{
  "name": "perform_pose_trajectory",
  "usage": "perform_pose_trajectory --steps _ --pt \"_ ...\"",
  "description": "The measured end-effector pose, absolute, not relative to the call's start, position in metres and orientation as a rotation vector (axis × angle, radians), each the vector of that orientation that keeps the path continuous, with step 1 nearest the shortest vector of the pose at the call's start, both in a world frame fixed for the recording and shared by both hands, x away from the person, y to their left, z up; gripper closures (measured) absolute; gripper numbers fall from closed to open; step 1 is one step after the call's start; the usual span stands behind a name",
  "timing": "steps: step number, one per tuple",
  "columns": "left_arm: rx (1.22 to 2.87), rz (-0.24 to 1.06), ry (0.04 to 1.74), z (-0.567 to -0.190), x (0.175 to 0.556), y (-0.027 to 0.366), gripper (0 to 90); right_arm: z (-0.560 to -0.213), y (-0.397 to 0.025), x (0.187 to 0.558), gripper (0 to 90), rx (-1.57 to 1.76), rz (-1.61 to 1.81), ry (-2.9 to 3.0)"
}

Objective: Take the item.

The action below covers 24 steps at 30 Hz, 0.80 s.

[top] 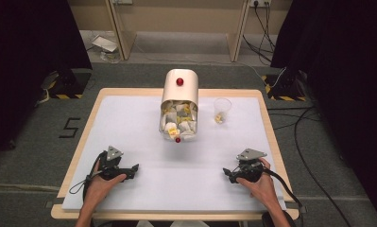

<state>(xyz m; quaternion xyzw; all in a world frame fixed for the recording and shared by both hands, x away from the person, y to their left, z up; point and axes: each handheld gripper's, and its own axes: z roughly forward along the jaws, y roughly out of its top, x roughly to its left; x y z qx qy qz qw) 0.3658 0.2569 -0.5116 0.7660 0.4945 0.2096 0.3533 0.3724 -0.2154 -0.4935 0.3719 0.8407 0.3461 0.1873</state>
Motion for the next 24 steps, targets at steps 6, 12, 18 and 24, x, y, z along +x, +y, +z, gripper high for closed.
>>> perform_pose_trajectory --steps 6,12,18,24 --pt "1.981 0.541 1.278 -0.512 0.366 0.257 7.5 -0.495 -0.217 0.365 18.4 1.05 0.986 2.38" --pt "1.981 0.542 1.279 -0.512 0.366 0.257 7.5 -0.497 -0.22 0.358 19.0 1.047 0.993 2.393" --pt "1.981 0.542 1.279 -0.512 0.366 0.257 7.5 -0.498 -0.223 0.351 19.1 1.045 0.999 2.399" --pt "1.981 0.542 1.279 -0.512 0.366 0.257 7.5 -0.498 -0.223 0.346 18.0 1.029 0.99 2.411"
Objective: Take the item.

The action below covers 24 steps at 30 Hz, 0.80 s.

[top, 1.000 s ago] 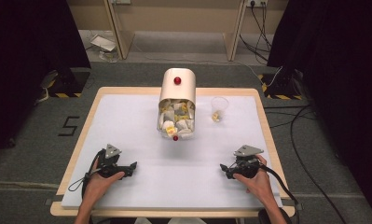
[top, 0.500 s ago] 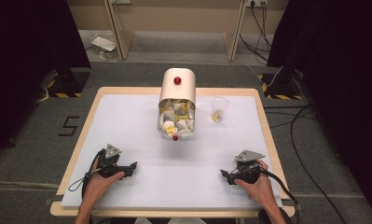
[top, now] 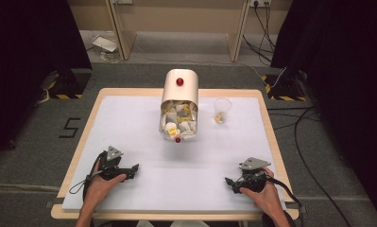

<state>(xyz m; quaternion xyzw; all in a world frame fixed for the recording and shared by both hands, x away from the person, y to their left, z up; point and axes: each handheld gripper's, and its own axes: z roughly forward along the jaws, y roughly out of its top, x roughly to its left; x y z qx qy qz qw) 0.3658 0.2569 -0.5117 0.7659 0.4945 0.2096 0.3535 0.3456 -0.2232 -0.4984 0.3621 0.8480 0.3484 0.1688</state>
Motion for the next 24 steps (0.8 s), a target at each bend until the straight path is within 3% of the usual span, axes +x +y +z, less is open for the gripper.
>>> perform_pose_trajectory --steps 24 --pt "1.982 0.543 1.278 -0.5117 0.3657 0.2569 7.5 -0.5021 -0.2279 0.3385 14.7 1.02 1.032 2.424"
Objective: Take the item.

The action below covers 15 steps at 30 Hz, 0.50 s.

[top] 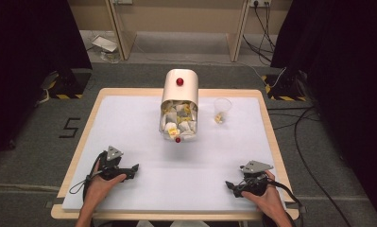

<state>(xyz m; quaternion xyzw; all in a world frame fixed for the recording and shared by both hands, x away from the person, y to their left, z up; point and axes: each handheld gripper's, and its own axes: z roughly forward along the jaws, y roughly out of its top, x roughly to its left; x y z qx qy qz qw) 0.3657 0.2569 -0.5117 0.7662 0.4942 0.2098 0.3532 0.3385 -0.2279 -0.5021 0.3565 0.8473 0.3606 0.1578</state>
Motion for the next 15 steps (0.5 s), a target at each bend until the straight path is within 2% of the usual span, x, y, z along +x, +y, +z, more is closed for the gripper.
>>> perform_pose_trajectory --steps 15 --pt "1.982 0.542 1.278 -0.5116 0.3658 0.257 7.5 -0.5023 -0.2276 0.3385 14.0 1.022 1.032 2.428"
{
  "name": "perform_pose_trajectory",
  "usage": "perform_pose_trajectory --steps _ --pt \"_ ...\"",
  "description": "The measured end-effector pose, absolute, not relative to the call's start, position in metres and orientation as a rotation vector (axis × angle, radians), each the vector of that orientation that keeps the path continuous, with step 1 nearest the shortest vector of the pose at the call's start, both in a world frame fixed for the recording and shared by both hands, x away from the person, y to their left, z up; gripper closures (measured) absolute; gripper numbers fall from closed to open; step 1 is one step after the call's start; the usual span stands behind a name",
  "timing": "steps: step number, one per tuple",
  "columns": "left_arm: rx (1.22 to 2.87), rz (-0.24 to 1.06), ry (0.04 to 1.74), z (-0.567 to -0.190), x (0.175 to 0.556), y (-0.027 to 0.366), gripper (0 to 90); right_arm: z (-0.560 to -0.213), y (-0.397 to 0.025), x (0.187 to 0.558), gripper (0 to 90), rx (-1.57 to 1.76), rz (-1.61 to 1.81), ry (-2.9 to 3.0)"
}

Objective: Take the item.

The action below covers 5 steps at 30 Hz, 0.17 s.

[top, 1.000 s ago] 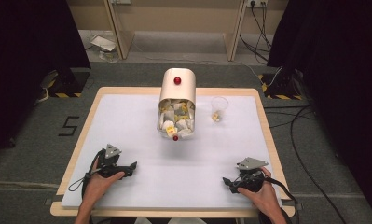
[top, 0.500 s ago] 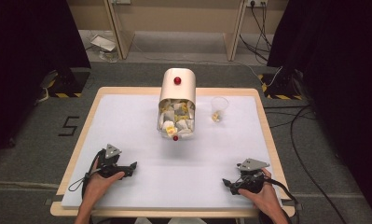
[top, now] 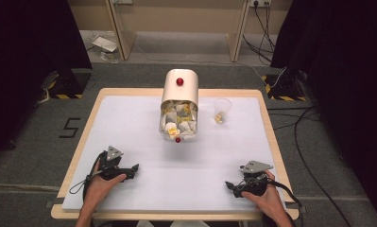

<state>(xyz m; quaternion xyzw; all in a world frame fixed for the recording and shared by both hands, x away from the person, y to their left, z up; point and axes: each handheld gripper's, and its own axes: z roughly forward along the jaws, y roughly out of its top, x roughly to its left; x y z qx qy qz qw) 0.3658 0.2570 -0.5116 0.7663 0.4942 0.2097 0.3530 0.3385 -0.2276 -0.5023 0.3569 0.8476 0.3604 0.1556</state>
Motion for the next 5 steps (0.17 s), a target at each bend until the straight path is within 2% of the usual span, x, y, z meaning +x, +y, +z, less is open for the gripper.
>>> perform_pose_trajectory --steps 5 --pt "1.981 0.542 1.278 -0.5117 0.3658 0.2569 7.5 -0.5023 -0.2276 0.3386 13.8 1.022 1.033 2.429"
